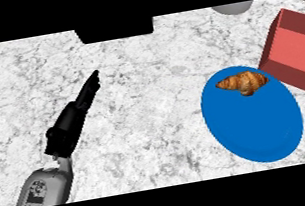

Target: Pick the lemon from the plate and place it in the cardboard box

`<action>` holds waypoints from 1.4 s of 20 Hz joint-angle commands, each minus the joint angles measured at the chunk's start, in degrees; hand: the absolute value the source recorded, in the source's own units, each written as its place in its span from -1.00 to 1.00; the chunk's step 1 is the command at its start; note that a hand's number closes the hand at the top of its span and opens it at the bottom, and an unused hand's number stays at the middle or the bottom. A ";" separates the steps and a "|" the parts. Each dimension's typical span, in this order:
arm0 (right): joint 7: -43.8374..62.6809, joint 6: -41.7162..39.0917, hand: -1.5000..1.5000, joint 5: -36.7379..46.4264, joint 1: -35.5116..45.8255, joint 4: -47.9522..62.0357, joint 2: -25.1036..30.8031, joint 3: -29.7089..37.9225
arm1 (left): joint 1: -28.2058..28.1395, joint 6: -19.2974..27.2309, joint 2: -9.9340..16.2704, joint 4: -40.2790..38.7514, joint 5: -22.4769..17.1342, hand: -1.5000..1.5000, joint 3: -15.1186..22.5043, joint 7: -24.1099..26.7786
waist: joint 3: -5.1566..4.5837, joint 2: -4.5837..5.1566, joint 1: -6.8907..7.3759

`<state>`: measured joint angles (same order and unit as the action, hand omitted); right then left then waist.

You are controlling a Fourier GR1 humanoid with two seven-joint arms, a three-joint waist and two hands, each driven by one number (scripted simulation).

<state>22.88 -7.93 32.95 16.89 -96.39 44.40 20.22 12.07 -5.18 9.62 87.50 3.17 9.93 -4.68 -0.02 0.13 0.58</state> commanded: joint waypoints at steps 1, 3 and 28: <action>-4.02 3.17 1.00 5.28 2.32 8.16 -1.81 -4.12 | 0.40 -0.66 -0.01 -1.43 0.62 0.00 -1.28 1.55 | 0.02 0.02 -0.05; -4.75 6.03 1.00 8.30 3.31 11.93 -3.25 -5.44 | 1.08 -1.61 -0.62 -2.80 -0.49 0.00 -1.81 1.07 | 0.02 0.05 -0.04; -31.37 9.62 -1.00 -24.85 10.25 41.04 -8.81 23.25 | 0.30 -0.42 -1.93 1.81 1.62 0.00 -2.49 -3.05 | 0.15 -0.35 -1.60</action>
<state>-4.49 4.24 16.06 28.71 -55.89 34.26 36.34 11.74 -6.91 8.62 88.38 4.22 7.34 -5.64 0.10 -0.11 -0.36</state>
